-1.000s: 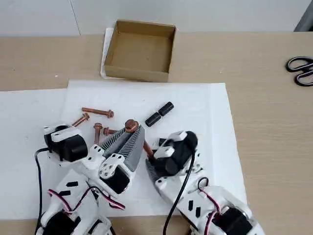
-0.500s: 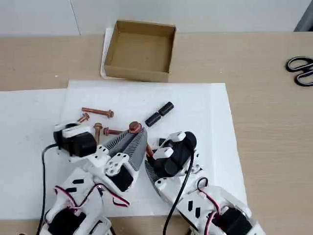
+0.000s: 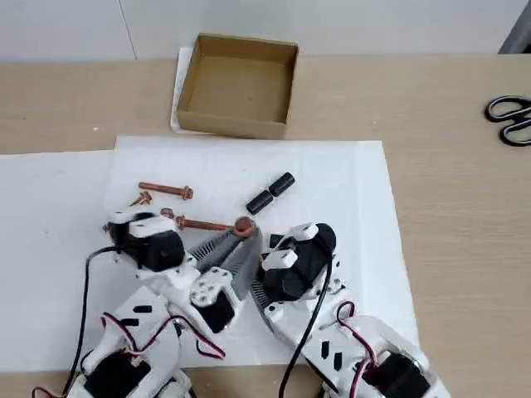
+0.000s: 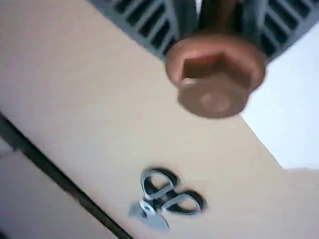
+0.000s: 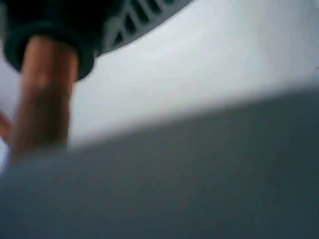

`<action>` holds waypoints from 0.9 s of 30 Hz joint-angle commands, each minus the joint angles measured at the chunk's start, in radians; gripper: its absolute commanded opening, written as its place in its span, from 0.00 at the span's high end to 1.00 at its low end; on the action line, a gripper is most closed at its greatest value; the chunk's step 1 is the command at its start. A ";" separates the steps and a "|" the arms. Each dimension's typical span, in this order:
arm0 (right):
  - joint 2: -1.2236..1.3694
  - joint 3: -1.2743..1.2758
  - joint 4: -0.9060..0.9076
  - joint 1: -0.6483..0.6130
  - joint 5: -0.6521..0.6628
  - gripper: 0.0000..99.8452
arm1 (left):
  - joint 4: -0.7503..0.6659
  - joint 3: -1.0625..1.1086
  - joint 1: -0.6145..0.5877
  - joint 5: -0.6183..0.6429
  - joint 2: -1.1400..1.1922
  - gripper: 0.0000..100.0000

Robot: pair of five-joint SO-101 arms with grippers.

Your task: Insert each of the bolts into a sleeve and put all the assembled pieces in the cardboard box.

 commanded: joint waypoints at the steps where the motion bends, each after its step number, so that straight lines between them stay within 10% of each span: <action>1: 0.008 -0.008 -0.025 -0.005 -0.012 1.00 | -0.002 -0.005 0.072 -0.021 -0.009 1.00; 27: 0.004 -0.008 -0.027 -0.005 -0.012 1.00 | 0.213 0.030 0.120 -0.091 -0.012 0.99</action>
